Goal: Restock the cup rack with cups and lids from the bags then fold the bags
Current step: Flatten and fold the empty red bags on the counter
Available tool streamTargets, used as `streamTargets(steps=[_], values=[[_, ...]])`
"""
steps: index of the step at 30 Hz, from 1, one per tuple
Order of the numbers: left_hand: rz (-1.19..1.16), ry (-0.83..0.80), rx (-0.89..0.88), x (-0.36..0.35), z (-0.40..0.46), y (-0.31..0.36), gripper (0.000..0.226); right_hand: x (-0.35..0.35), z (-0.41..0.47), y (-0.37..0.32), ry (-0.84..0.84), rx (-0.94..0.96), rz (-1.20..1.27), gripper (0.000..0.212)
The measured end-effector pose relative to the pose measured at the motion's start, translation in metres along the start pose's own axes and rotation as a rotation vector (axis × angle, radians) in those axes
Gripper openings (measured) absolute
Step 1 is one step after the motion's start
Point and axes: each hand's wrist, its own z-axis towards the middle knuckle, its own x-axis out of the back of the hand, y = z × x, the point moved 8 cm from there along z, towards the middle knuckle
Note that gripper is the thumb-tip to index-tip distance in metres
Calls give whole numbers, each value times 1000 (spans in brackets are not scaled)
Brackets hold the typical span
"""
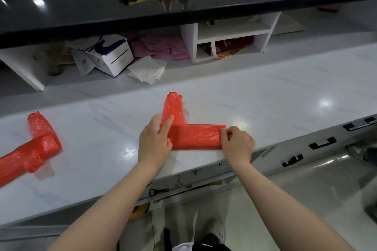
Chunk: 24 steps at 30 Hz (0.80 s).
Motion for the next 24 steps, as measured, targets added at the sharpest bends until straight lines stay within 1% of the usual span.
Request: streamTargets(steps=[2, 3, 5, 8, 10, 11, 12, 14, 15, 16, 17, 19, 23, 24], values=[[65, -111, -202, -14, 0, 13, 69, 0, -1, 2, 12, 2, 20, 21], [59, -189, -265, -23, -2, 14, 68, 0, -2, 2, 21, 1, 27, 21], [11, -327, -276, -38, -5, 7, 65, 0, -4, 2, 40, -18, 60, 26], [-36, -343, -265, -41, -4, 2, 62, 5, -3, 3, 62, -97, 178, 36], [-32, -338, -271, -41, -4, 3, 61, 7, -1, 0, 53, -75, 215, 44], [-39, -336, -268, -41, -3, 3, 61, 7, -2, -6, 35, 3, 173, 50], [-47, -335, -260, -41, -3, 2, 60, 6, -6, -18, 15, 144, 75, 56], [-48, -337, -255, -42, -2, 2, 60, -8, -26, -44, -58, 494, -190, 60], [-39, -343, -260, -42, -3, 2, 61, -21, -37, -50, -133, 615, -304, 59], [-30, -352, -266, -43, -3, 2, 61, -34, -44, -51, -227, 664, -393, 59], [-28, -363, -267, -44, -3, 2, 61, -43, -46, -48, -310, 652, -445, 61], [-44, -386, -250, -44, -2, 2, 61, -50, -43, -40, -412, 581, -465, 64], [-77, -428, -259, -41, -3, 4, 58, -50, -39, -35, -503, 568, -481, 69], [-70, -440, -273, -40, -5, 5, 62, -48, -39, -34, -517, 563, -483, 72]])
